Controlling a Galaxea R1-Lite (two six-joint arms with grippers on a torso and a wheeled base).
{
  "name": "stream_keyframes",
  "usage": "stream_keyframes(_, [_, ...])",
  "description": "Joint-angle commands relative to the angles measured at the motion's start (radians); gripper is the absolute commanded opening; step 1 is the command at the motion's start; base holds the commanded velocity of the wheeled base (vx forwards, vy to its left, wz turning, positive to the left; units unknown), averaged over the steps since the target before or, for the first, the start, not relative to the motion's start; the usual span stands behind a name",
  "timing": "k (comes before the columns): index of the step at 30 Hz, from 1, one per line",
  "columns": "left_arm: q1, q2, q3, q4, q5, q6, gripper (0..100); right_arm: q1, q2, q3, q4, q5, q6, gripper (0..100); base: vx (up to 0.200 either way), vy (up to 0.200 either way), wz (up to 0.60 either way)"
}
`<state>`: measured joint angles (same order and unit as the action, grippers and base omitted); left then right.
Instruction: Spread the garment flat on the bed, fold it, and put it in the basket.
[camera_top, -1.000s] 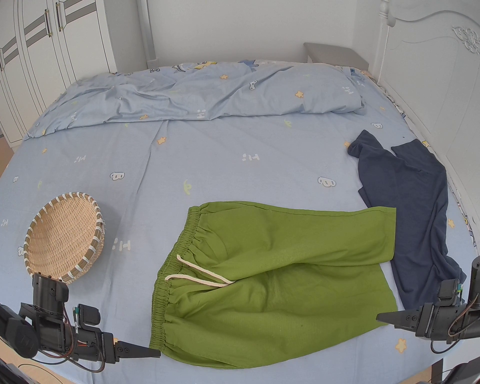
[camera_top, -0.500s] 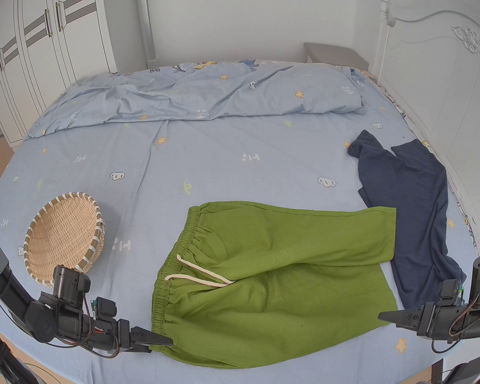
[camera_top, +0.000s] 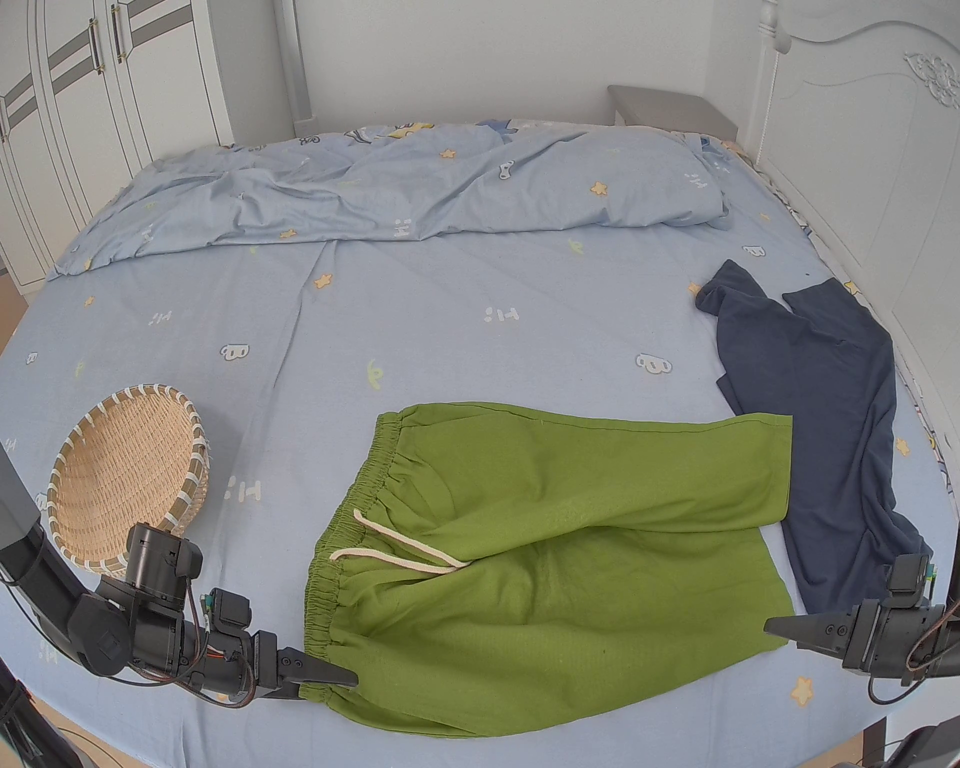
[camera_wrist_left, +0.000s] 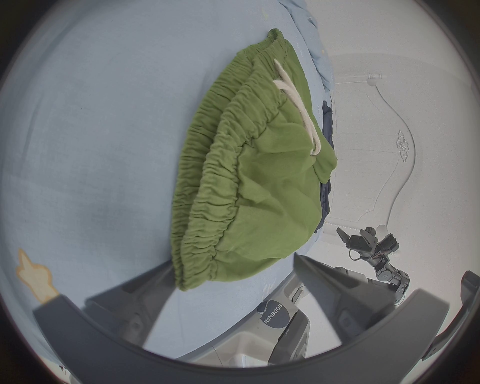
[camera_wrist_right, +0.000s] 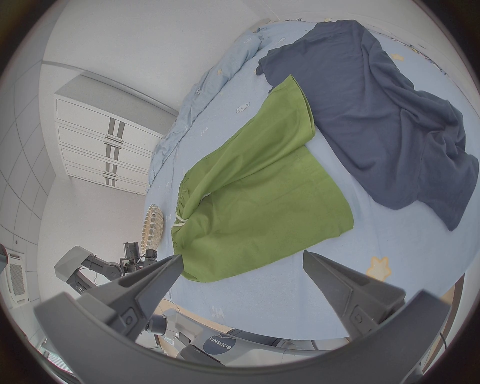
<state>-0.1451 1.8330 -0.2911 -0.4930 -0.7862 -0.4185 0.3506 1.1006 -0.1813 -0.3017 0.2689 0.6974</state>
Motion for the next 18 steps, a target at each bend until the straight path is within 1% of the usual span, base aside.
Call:
stream_keyframes(1, [0.007,0.005,-0.002,-0.001,0.002,0.001,0,0.001,-0.007,0.005,0.000,0.001,0.001,100,0.000,0.000,0.00])
stream_keyframes(11, [0.047,-0.001,0.015,-0.001,0.012,0.010,0,0.001,-0.005,0.011,0.003,0.003,0.001,100,0.000,0.000,0.00])
stream_keyframes(14, [0.087,-0.017,0.041,0.001,0.012,0.010,0,-0.004,0.007,0.016,0.009,0.003,0.002,100,0.000,0.000,0.00])
stream_keyframes(17, [0.134,-0.049,0.066,0.001,0.012,0.014,0,-0.029,0.045,0.020,0.010,0.003,0.001,100,0.000,0.000,0.00])
stream_keyframes(18, [0.134,-0.049,0.066,0.001,0.012,0.014,0,-0.029,0.045,0.020,0.010,0.003,0.001,100,0.000,0.000,0.00])
